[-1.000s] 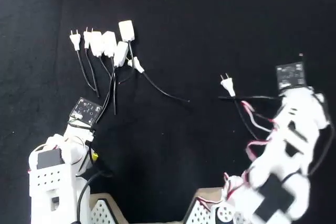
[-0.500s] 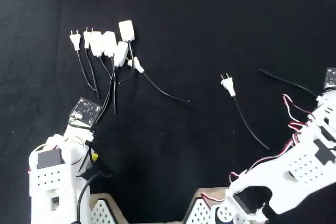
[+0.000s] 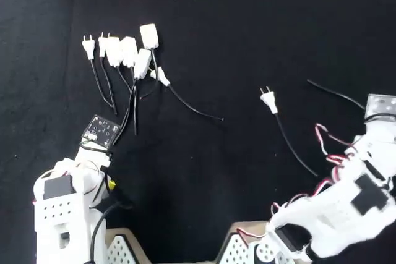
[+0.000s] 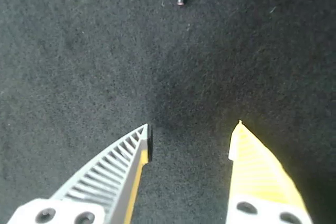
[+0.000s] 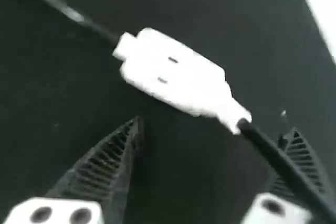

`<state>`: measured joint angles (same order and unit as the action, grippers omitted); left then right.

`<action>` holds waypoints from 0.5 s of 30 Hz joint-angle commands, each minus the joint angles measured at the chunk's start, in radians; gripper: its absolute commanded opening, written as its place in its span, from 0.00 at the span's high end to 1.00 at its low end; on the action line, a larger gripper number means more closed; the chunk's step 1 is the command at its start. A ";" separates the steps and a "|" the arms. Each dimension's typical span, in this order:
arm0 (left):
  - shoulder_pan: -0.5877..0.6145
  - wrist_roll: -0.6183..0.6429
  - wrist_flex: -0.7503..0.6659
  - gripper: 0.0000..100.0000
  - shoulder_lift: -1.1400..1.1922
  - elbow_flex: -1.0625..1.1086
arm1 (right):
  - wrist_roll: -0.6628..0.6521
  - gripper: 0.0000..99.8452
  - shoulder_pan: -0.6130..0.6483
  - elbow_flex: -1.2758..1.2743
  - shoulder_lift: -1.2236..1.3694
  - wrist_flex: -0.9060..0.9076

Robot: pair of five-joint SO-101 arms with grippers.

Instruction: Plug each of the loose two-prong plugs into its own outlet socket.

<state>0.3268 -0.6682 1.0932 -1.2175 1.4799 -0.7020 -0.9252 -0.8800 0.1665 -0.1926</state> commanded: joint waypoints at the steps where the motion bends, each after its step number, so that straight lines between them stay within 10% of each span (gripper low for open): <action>1: -0.013 -0.008 0.011 0.75 -0.008 -0.010 | 0.060 0.62 0.044 -0.047 -0.211 0.160; 15: -0.012 -0.008 0.011 0.75 -0.008 -0.010 | 0.230 0.64 0.440 -0.087 -0.917 1.033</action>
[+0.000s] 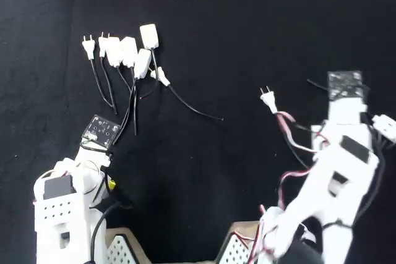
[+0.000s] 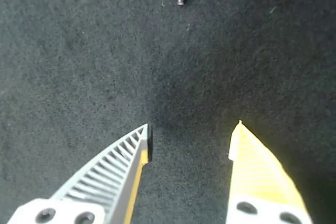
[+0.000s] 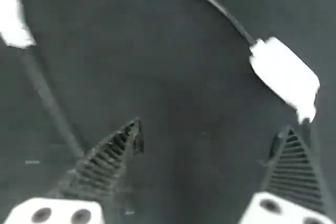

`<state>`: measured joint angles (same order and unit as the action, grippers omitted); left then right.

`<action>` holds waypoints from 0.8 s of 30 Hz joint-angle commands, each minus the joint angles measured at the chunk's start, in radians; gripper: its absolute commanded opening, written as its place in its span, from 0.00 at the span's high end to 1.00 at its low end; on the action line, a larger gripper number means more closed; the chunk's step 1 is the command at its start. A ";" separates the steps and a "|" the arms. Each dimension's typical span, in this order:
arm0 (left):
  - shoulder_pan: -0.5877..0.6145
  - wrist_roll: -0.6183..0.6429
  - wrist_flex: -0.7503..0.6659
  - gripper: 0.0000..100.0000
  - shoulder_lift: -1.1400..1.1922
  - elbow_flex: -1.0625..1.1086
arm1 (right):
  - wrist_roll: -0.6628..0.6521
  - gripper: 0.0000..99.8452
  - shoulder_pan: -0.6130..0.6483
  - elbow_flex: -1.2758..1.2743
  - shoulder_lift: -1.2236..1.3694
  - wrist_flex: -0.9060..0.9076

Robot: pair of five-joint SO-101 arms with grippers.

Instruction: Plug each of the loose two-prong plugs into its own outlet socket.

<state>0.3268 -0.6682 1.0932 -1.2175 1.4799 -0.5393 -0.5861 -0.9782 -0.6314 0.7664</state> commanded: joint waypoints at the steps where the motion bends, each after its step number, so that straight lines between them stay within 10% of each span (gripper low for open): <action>1: -0.010 -0.008 0.011 0.75 -0.008 -0.010 | 0.091 0.65 0.133 0.013 -0.143 0.084; 7: -0.008 -0.005 0.011 0.75 -0.008 -0.010 | 0.141 0.85 0.281 0.094 -0.071 0.098; 24: -0.007 -0.003 0.008 0.75 -0.008 -0.008 | 0.000 0.76 0.376 0.558 0.863 -0.021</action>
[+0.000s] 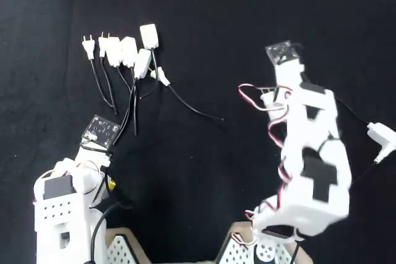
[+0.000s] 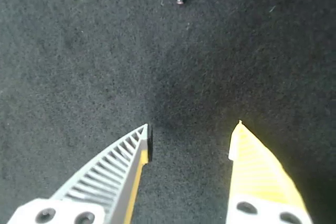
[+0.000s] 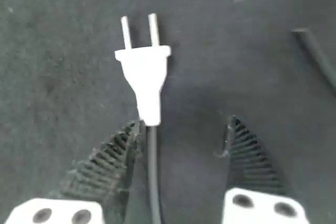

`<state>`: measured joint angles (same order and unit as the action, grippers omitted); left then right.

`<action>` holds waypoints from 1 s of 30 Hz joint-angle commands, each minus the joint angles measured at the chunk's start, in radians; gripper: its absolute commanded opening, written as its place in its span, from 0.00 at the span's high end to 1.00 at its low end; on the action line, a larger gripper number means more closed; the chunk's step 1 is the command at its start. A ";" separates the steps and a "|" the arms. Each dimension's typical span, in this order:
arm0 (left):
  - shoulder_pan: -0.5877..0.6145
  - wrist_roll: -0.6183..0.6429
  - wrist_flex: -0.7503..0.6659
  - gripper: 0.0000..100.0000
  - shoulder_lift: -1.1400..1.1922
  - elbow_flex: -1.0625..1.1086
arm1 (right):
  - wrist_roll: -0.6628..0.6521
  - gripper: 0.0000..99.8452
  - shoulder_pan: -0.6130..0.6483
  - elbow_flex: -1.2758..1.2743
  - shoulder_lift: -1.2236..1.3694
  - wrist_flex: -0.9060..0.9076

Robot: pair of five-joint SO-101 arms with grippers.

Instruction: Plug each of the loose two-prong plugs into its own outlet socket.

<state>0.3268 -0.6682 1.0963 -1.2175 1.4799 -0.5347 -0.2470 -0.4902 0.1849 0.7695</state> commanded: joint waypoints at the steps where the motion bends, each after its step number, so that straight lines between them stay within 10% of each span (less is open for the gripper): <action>1: -0.007 -0.003 0.005 0.75 -0.008 -0.007 | -0.005 0.76 0.048 0.071 0.058 -0.025; 9: -0.008 -0.006 0.005 0.75 -0.008 -0.007 | -0.012 0.78 0.107 0.068 0.074 -0.081; 14: -0.010 -0.006 0.005 0.75 -0.008 -0.007 | -0.008 0.99 0.107 0.068 0.085 -0.080; 30: -0.002 0.066 -0.046 0.75 -0.009 -0.005 | 0.183 0.99 0.377 -0.308 -0.486 0.077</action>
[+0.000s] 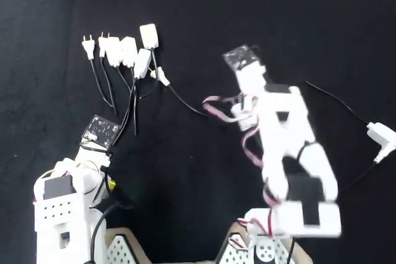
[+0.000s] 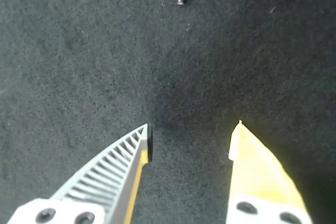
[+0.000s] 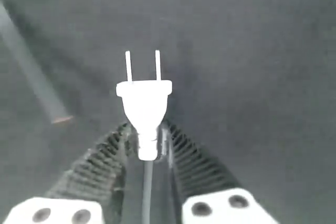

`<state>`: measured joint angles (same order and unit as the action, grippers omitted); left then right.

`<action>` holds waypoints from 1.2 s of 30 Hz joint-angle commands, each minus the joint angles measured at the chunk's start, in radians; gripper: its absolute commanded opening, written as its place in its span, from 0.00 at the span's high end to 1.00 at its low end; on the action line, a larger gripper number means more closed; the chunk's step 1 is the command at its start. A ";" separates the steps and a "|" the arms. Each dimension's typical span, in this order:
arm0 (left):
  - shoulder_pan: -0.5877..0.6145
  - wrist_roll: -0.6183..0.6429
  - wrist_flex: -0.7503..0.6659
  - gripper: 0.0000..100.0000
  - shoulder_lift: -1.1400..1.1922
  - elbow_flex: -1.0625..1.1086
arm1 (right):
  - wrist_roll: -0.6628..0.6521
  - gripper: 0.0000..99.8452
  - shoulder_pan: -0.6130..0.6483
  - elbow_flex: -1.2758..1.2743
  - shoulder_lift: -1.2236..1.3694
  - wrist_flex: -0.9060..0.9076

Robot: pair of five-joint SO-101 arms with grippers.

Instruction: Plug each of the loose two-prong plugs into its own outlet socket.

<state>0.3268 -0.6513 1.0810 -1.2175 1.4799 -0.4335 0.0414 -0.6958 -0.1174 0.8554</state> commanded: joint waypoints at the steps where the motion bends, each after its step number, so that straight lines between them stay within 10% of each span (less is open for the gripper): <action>1: -0.001 0.063 -0.034 0.75 -0.009 -0.005 | 0.118 0.99 0.115 -0.151 -0.242 -0.026; 21: -0.030 0.293 -0.034 0.75 0.055 -0.438 | 0.308 0.99 0.130 -0.484 -0.561 -0.252; 36: -0.194 0.471 -0.032 0.74 1.109 -1.307 | 0.310 0.99 0.135 -0.559 -0.561 -0.365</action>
<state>0.1703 -0.1910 1.0641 -0.2493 0.3690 -0.1343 0.1811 -1.2543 -0.6529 0.5240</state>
